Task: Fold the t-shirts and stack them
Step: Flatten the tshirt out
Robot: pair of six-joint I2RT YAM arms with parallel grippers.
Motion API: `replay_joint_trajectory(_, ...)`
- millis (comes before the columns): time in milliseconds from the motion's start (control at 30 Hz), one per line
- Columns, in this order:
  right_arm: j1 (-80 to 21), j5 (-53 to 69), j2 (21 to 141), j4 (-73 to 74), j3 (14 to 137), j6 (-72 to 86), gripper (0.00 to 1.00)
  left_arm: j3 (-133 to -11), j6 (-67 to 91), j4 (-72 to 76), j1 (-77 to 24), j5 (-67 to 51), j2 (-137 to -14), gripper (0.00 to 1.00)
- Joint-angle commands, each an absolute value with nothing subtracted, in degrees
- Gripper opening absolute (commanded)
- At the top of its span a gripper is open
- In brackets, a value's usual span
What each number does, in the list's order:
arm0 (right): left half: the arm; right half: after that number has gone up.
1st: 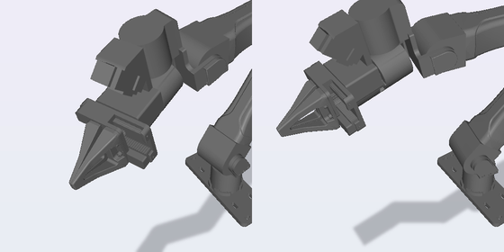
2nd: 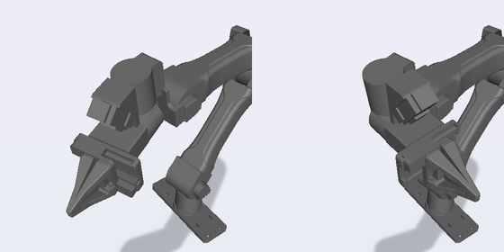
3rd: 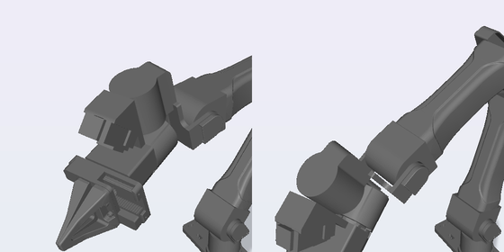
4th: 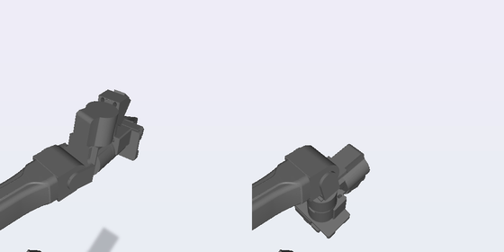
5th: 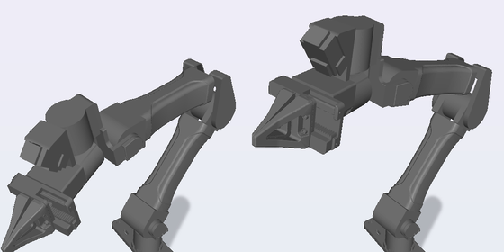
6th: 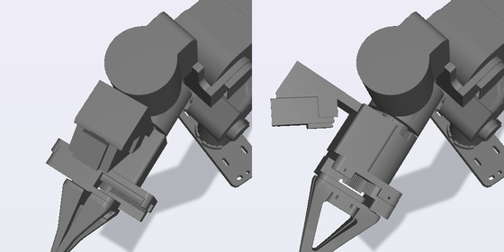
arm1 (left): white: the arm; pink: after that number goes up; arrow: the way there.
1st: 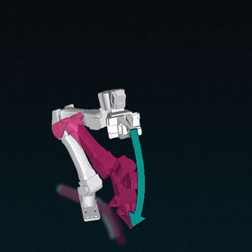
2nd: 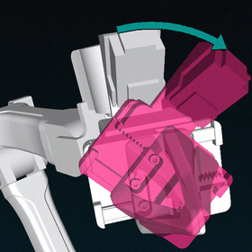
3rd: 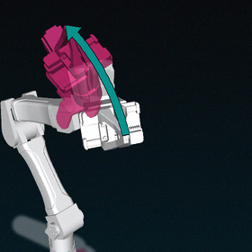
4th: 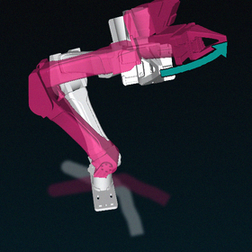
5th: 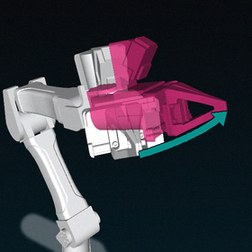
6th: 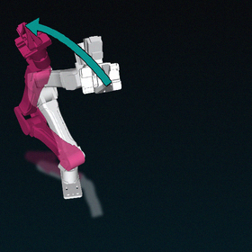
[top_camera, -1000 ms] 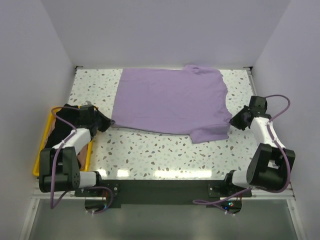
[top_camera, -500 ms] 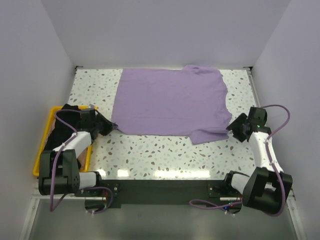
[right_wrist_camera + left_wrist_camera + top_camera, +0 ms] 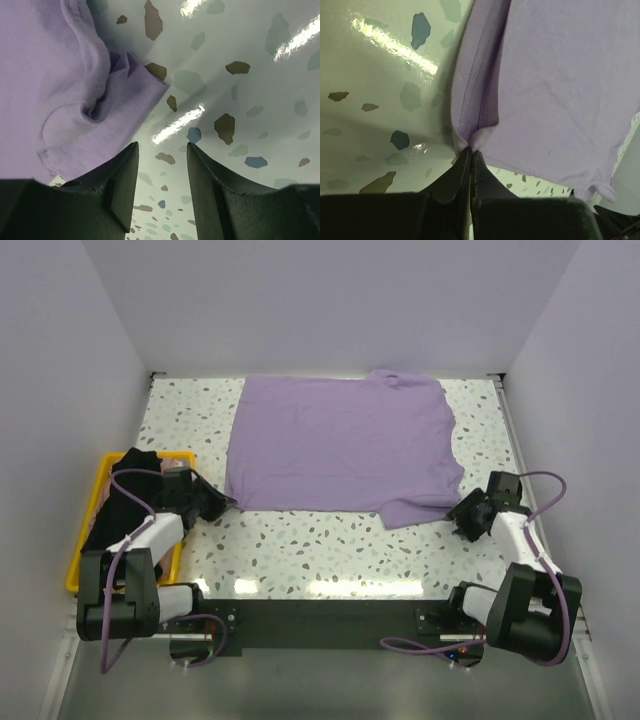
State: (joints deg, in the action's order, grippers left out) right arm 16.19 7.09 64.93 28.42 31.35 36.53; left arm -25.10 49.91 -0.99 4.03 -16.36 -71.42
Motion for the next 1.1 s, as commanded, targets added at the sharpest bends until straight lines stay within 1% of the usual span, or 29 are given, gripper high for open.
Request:
replay_joint_trajectory(0, 16.35, 8.26, 66.53, 22.25, 30.94, 37.88, 0.47, -24.00, 49.22, 0.44, 3.78, -17.75, -70.05, 0.00)
replay_joint_trajectory(233, 16.35, 6.59, 71.63, 18.29, 31.73, 37.71, 0.47, -23.20, 49.13, 0.53, 3.78, -17.32, -69.43, 0.00)
replay_joint_trajectory(400, 16.43, 5.63, 74.26, 15.91, 31.64, 37.09, 0.45, -22.85, 48.61, 0.09, 3.78, -16.53, -68.56, 0.00)
replay_joint_trajectory(500, 16.35, 5.10, 74.18, 15.73, 31.99, 36.48, 0.40, -22.41, 48.34, -2.11, 3.78, -15.91, -67.68, 0.00)
replay_joint_trajectory(533, 16.35, 4.31, 74.18, 15.91, 32.08, 36.30, 0.35, -22.33, 48.25, -2.54, 3.78, -15.47, -67.50, 0.00)
replay_joint_trajectory(600, 16.35, 3.69, 73.48, 16.26, 32.52, 35.69, 0.29, -22.06, 47.90, -2.99, 3.87, -15.03, -66.89, 0.00)
replay_joint_trajectory(633, 16.43, 3.52, 73.22, 16.43, 32.69, 35.51, 0.23, -21.97, 47.90, -3.34, 3.78, -14.86, -66.71, 0.00)
replay_joint_trajectory(700, 16.35, 3.34, 72.34, 17.14, 33.05, 35.16, 0.17, -21.80, 47.55, -3.95, 3.78, -14.33, -66.19, 0.00)
replay_joint_trajectory(733, 16.35, 3.69, 71.90, 17.31, 33.05, 35.24, 0.10, -21.88, 47.29, -4.74, 3.78, -14.07, -66.01, 0.00)
replay_joint_trajectory(767, 16.35, 4.04, 71.46, 17.84, 33.05, 35.16, 0.07, -22.23, 47.11, -5.09, 3.78, -13.89, -65.74, 0.00)
replay_joint_trajectory(800, 16.35, 4.39, 70.32, 18.28, 33.13, 35.07, 0.02, -22.50, 46.76, -6.14, 3.78, -13.28, -65.57, 0.00)
replay_joint_trajectory(833, 16.43, 5.53, 69.79, 18.80, 33.40, 35.07, 0.00, -22.67, 46.58, -6.59, 3.87, -13.01, -65.31, 0.00)
replay_joint_trajectory(1067, 16.35, 6.68, 61.09, 24.78, 33.40, 34.54, 0.00, -24.08, 45.53, -9.14, 3.78, -11.34, -63.11, 0.00)
